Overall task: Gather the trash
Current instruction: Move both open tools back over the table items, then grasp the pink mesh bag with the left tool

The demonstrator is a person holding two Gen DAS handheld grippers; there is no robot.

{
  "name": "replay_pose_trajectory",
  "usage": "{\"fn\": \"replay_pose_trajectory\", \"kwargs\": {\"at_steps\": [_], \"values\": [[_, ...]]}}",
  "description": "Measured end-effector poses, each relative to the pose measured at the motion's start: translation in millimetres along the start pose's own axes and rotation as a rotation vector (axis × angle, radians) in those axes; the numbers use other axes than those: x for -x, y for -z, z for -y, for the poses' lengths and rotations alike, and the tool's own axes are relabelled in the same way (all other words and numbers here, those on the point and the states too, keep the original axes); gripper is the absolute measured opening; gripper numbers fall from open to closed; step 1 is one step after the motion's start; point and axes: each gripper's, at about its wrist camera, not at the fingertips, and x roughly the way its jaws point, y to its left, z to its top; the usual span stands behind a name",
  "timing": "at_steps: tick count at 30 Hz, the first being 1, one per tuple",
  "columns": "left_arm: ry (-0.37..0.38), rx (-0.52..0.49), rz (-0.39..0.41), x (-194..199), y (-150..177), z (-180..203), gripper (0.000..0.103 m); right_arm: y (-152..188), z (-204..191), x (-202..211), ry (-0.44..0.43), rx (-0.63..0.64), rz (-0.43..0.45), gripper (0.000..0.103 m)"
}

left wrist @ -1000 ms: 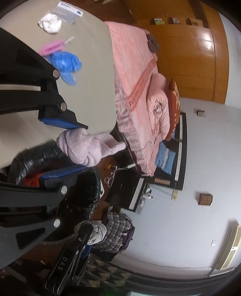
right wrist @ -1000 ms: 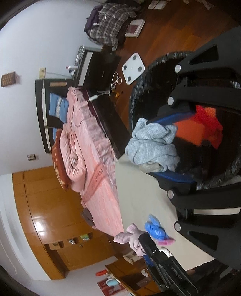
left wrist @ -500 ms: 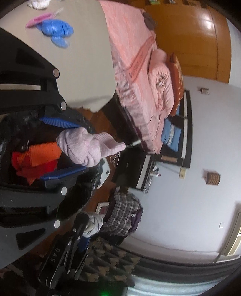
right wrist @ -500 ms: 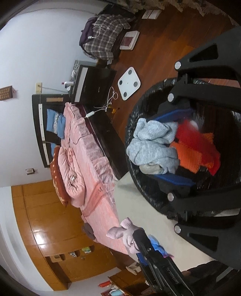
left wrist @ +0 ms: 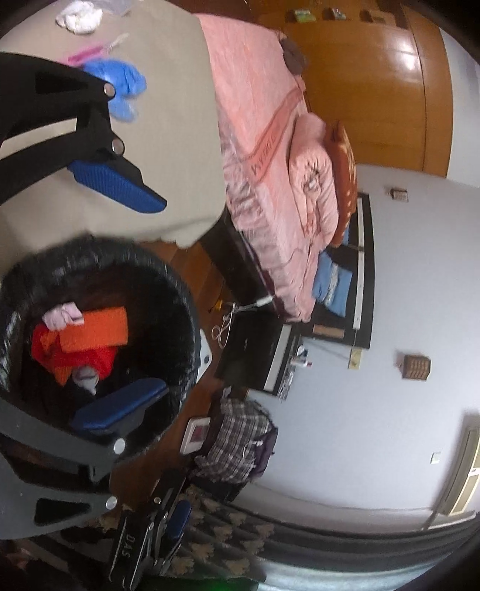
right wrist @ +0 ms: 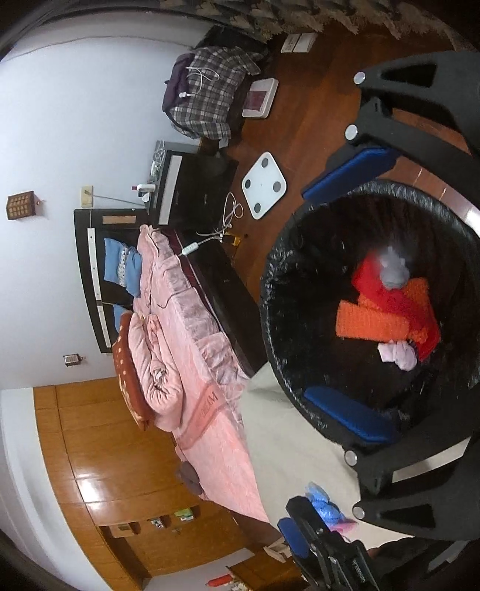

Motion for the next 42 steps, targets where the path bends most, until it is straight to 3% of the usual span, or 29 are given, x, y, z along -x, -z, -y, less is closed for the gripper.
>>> {"fn": "replay_pose_trajectory", "kwargs": {"at_steps": [7,16,22,30,42], "values": [[-0.141,0.04,0.012,34,17,-48,0.096,7,-41,-10,-0.074,0.009,-0.036,0.097],[-0.351,0.121,-0.006,71,50,-126,0.096,17,-128,-29,-0.216,0.109,-0.084,0.097],[-0.444,0.182,-0.029,77,67,-172,0.096,15,-186,-47,-0.293,0.168,-0.096,0.097],[-0.478,0.24,-0.082,59,82,-208,0.088,7,-239,-76,-0.335,0.223,-0.094,0.097],[-0.463,0.289,-0.184,13,96,-223,0.075,22,-256,-110,-0.321,0.237,-0.158,0.097]]}}
